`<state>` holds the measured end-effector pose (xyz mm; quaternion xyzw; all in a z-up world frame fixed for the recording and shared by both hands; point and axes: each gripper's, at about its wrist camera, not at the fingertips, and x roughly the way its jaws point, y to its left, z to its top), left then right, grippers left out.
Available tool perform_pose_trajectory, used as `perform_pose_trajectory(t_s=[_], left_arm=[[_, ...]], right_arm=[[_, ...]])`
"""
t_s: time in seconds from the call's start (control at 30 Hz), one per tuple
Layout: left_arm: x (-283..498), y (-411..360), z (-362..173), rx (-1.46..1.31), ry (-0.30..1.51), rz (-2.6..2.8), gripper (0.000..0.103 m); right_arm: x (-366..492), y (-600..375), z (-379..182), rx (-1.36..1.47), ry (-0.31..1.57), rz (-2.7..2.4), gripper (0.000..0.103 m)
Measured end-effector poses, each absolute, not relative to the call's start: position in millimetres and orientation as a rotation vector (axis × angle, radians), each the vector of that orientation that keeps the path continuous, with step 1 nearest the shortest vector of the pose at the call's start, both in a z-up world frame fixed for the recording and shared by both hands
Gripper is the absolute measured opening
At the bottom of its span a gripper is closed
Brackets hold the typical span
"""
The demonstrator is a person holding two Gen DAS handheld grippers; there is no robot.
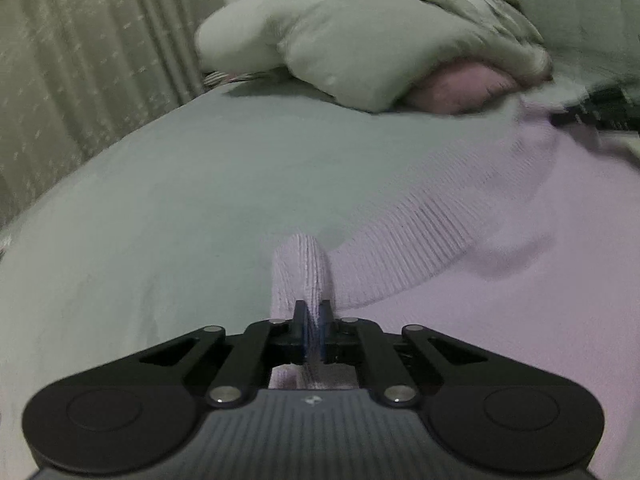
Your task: Fold clothes
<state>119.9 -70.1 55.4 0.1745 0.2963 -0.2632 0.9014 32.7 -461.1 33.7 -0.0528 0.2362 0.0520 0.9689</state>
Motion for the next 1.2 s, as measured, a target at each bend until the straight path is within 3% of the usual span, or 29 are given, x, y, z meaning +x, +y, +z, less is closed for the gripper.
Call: perform_pose_trajectory(t_s=[0.33,0.37,0.4,0.6,0.63,0.67,0.7,0.73,0.77,0.8,0.83,0.87,0.9,0.93,0.97,1.03,1.2], left_arm=[[152.0,-10.9,61.2,-0.243,0.673,-0.458,0.003],[158.4,-7.7,59.2,-0.295,0.693,-0.441,0.003],[165.0,-6.5,56.2,-0.331,0.717,-0.418,0.003],[173.1,-23.2,48.0,-0.243,0.78,-0.379,0.004],[172.6,-23.3,48.8,-0.236,0.777,-0.382,0.004],[173.7,-21.4,48.8,-0.242,0.779,-0.383,0.004],[175.1,-19.3,48.5,-0.248,0.784,-0.384,0.004],[175.1,-17.9,48.4,-0.251,0.786,-0.385,0.004],[174.0,-18.2,49.0,-0.24,0.781,-0.389,0.004],[172.4,-18.9,49.4,-0.228,0.775,-0.392,0.004],[171.4,-20.9,48.5,-0.221,0.77,-0.392,0.004],[170.8,-22.9,47.9,-0.212,0.766,-0.393,0.004],[170.0,-24.1,47.9,-0.202,0.763,-0.393,0.004],[168.9,-25.1,48.2,-0.189,0.757,-0.395,0.004],[168.0,-26.4,48.4,-0.176,0.751,-0.397,0.004],[167.0,-31.0,48.3,-0.148,0.742,-0.392,0.004],[164.5,-37.8,60.0,-0.147,0.7,-0.346,0.003]], right_arm=[[28.2,-530.0,38.9,0.394,0.358,0.161,0.011],[30.6,-534.5,35.7,0.427,0.366,0.144,0.01],[33.0,-539.0,32.5,0.46,0.376,0.126,0.002],[47.1,-543.8,12.0,0.422,0.464,0.024,0.001],[46.9,-539.9,16.9,0.406,0.462,0.082,0.004],[46.8,-538.3,19.4,0.398,0.463,0.1,0.014],[46.8,-536.8,21.8,0.39,0.464,0.114,0.041],[47.1,-529.2,26.3,0.336,0.473,0.139,0.056],[45.7,-523.1,27.0,0.292,0.464,0.143,0.08],[44.2,-517.2,27.2,0.25,0.453,0.145,0.084],[44.5,-512.6,26.8,0.225,0.452,0.157,0.083],[45.0,-508.2,26.3,0.202,0.451,0.169,0.073],[49.8,-501.3,24.5,0.17,0.473,0.188,0.051],[55.0,-494.2,22.6,0.138,0.496,0.208,0.038],[59.4,-486.3,20.1,0.086,0.529,0.194,0.015],[64.0,-476.5,16.7,0.02,0.565,0.174,0.01],[52.7,-475.6,37.3,0.041,0.432,0.127,0.008]])
